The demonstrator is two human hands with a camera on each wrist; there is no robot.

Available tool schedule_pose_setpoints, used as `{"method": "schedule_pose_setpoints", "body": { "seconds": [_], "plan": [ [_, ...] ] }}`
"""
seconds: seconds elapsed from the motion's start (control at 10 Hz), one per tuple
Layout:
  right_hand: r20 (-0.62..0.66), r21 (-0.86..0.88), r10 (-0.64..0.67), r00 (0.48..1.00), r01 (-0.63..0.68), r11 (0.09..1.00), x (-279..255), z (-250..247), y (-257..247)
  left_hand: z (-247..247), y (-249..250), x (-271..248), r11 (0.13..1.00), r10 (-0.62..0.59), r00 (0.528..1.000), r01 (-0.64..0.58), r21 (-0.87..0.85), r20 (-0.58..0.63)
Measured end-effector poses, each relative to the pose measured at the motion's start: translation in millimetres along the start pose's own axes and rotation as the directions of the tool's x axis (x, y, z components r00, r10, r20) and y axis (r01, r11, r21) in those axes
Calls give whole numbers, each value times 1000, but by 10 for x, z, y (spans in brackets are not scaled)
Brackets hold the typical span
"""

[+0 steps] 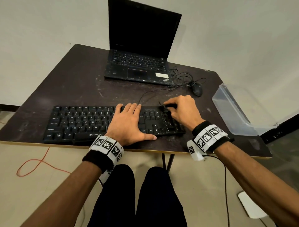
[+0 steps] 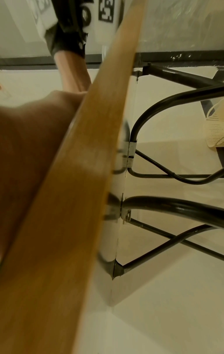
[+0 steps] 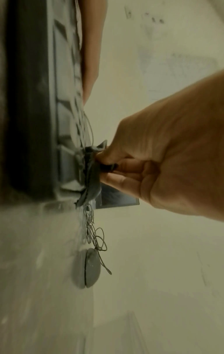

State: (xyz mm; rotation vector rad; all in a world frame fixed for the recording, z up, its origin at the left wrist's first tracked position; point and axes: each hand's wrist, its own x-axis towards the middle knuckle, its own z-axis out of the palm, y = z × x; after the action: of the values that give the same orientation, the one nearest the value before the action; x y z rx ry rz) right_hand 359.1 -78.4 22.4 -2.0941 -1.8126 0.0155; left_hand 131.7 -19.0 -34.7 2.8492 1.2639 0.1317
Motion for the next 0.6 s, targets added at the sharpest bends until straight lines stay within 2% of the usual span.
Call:
{"method": "schedule_pose_setpoints", "body": {
  "seconds": [0.1,0.2,0.3,0.4,0.5,0.6],
  "plan": [
    [-11,-9,14,1000,-15,1000,-90,31,20,-3,-8,4,1000,2,1000,-2,-2,-6],
    [-57,39,169,984,-167,985,31,-51,149,-9,9,1,1000,10,1000,-10,-6,9],
    [23,33,46,999,-47,998,-12,0,33,-23,4,-2,1000,4,1000,-4,-6,14],
    [23,57,30,999,-31,998,-19,-16,77,-27,8,-1,1000,6,1000,-6,-4,18],
    [-20,94,104,994,-102,990,-8,-39,147,-31,11,-9,1000,6,1000,-5,-6,21],
    [34,72,-1,999,-2,997,-78,11,92,-33,8,-3,1000,3,1000,-3,-7,12]
  ]
}}
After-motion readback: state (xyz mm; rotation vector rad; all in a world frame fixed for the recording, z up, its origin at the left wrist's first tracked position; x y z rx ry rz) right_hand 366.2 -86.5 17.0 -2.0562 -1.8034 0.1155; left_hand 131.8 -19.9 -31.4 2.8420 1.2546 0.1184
